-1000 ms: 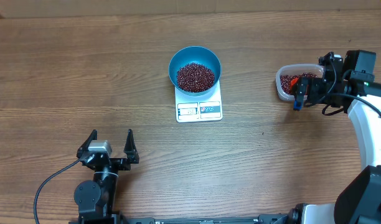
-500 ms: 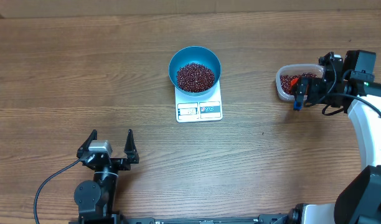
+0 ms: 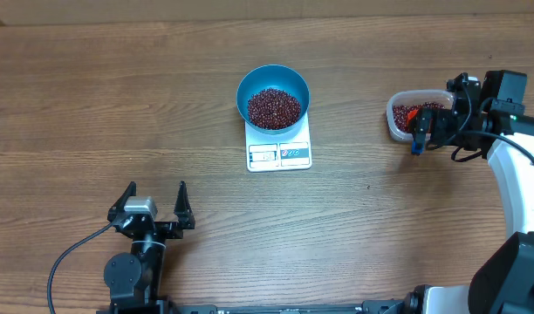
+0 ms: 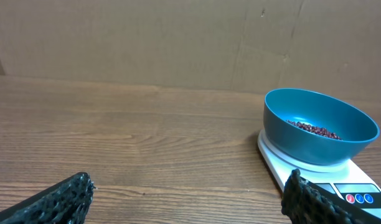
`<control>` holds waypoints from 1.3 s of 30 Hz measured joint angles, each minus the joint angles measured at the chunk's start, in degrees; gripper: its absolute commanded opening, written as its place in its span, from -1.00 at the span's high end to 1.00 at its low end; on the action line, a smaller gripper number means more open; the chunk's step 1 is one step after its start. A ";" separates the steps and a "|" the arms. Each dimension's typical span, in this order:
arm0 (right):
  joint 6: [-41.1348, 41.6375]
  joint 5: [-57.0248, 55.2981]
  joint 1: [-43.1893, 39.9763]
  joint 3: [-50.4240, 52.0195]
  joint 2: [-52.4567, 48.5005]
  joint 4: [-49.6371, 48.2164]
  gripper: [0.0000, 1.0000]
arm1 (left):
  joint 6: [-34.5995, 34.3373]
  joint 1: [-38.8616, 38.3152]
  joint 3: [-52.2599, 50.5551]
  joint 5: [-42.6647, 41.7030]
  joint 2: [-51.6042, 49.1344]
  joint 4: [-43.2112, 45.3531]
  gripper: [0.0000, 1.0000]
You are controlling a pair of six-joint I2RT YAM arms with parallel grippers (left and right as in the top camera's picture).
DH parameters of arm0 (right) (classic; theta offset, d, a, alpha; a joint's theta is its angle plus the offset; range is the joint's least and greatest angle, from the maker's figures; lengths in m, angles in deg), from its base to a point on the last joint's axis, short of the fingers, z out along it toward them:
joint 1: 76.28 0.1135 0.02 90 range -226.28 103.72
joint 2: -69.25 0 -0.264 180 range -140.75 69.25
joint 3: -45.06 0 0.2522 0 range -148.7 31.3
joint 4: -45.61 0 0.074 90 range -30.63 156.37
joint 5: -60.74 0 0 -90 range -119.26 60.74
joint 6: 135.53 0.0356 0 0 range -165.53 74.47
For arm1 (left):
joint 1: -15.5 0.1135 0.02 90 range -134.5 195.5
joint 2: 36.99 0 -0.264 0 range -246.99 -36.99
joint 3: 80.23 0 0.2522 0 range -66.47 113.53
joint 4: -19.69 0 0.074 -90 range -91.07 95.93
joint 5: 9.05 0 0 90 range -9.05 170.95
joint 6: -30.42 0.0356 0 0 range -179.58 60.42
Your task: Scoop item into bowl and weigh 150g on scale
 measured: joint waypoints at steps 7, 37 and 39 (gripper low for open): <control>0.00 0.02 0.00 0.00 0.00 0.00 -1.00 | 0.00 0.00 0.00 0.00 0.00 0.00 -0.99; 0.04 13.22 0.52 21.92 38.23 -37.33 -1.00 | 0.00 0.00 0.00 0.20 0.00 -0.04 -0.99; 0.17 14.12 1.22 28.09 42.86 -43.52 -1.00 | 0.00 0.00 0.00 0.35 0.00 0.00 -0.99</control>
